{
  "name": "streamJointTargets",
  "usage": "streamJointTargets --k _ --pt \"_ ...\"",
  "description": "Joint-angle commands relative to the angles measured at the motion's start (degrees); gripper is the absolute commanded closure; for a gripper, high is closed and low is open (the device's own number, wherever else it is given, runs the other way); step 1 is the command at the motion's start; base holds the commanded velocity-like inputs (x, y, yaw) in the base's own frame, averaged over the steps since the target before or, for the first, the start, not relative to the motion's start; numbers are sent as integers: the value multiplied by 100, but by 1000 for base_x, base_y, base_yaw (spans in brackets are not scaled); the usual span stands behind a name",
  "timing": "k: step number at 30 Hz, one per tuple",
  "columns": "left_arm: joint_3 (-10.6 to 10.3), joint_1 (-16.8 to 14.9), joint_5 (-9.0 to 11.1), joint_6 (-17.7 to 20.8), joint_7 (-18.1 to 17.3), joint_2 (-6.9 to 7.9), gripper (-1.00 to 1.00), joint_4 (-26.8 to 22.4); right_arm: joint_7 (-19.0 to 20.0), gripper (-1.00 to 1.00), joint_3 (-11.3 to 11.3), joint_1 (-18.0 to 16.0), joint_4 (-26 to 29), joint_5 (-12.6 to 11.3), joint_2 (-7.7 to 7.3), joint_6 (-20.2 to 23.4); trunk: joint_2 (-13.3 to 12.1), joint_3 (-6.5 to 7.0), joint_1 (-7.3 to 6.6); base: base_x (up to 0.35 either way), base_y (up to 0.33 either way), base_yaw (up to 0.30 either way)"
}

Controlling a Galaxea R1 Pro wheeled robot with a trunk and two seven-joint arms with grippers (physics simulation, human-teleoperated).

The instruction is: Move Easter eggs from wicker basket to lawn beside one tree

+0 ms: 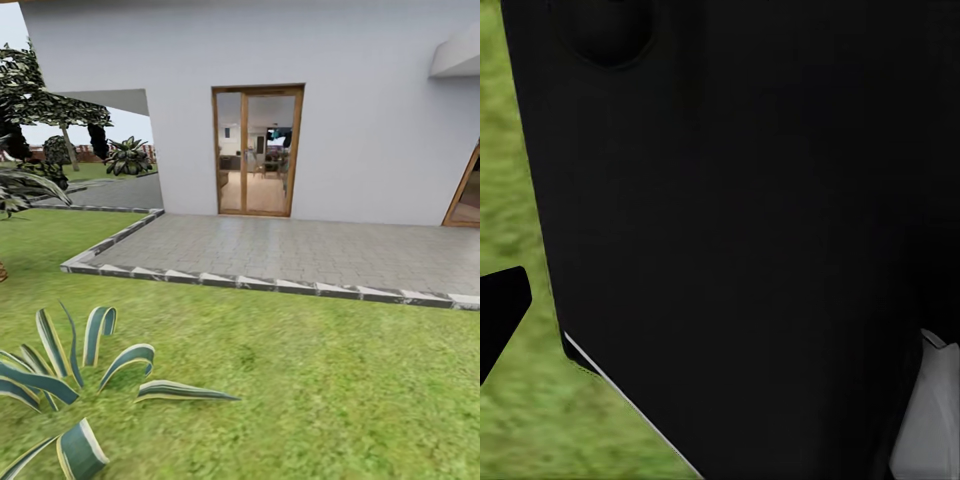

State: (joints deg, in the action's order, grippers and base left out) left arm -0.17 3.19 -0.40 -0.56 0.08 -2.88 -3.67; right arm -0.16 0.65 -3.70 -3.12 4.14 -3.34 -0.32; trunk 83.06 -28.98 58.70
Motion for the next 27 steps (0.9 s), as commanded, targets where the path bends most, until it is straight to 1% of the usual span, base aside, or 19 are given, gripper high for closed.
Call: streamJointTargets --k 1,4,7,27 --pt "-1 4 -4 -6 1 -1 -100 -11 0 -100 4 -8 -13 44 0 -3 2 -4 2 241 -241 0" --pt "-1 1 -4 -6 1 1 -100 -11 2 -100 5 -8 -13 44 0 -3 2 -4 2 241 -241 -2" --pt "-1 3 -4 -6 1 2 -100 -11 8 -100 0 -8 -13 44 0 -3 2 -4 2 241 -241 -160" --pt "-4 2 -4 -6 1 7 -100 -11 16 -100 -4 -8 -13 44 0 -3 2 -4 2 241 -241 -293"
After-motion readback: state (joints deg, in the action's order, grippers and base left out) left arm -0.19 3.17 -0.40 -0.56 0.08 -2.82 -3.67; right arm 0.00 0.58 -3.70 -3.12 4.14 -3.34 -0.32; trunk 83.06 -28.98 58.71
